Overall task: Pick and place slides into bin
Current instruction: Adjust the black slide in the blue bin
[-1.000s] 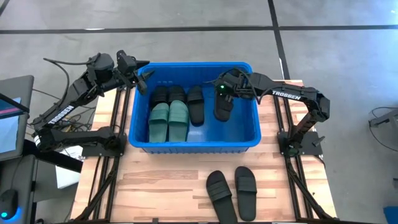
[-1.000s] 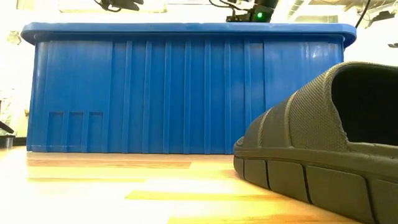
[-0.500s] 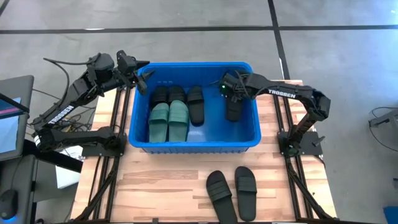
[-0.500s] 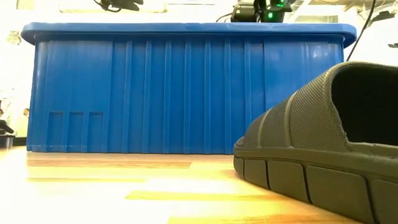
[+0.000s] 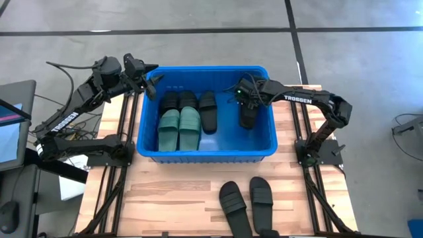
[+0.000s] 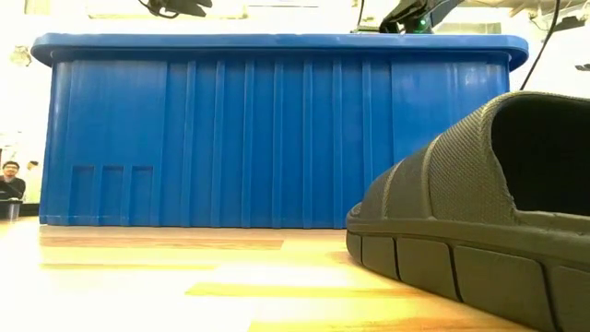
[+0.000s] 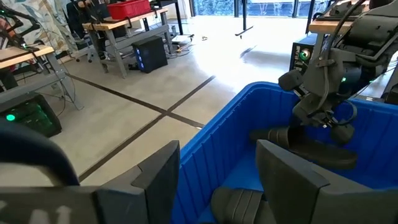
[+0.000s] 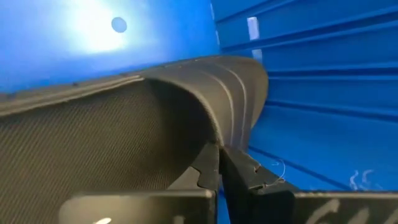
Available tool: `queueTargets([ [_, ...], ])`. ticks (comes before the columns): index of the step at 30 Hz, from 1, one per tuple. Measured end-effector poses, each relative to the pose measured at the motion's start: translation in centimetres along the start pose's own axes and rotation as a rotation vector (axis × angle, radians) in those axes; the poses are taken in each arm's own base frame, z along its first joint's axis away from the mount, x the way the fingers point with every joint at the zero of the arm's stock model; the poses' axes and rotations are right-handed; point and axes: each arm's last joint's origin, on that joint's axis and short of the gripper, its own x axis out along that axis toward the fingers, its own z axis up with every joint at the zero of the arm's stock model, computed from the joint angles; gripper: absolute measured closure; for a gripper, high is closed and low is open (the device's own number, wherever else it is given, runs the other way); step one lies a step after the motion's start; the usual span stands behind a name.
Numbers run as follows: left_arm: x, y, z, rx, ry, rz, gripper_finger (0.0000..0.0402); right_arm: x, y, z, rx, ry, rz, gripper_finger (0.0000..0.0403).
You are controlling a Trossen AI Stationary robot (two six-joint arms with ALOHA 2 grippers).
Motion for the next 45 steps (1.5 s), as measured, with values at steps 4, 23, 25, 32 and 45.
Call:
queueTargets([
  [4,0.0,0.0,0.0,0.0,0.0,0.0,0.0203,0.3,-0.5,-0.2,-0.003,-0.001,0.006,0.0403],
  [23,0.0,0.1,0.0,-0.023,0.002,0.02,0.0203,1.6,-2.8,-1.1,0.012,-0.052,0.13,0.0403],
  [25,0.0,0.1,0.0,-0.023,0.002,0.021,0.0203,1.6,-2.8,-1.2,0.014,-0.056,0.146,0.0403],
  [32,0.0,0.1,0.0,-0.032,-0.002,0.028,0.0203,1.6,-2.8,-1.4,-0.044,-0.057,0.185,0.0402],
  [45,0.0,0.1,0.0,-0.048,-0.003,0.028,0.0203,1.8,-2.7,-1.5,-0.15,-0.078,0.222,0.0402],
])
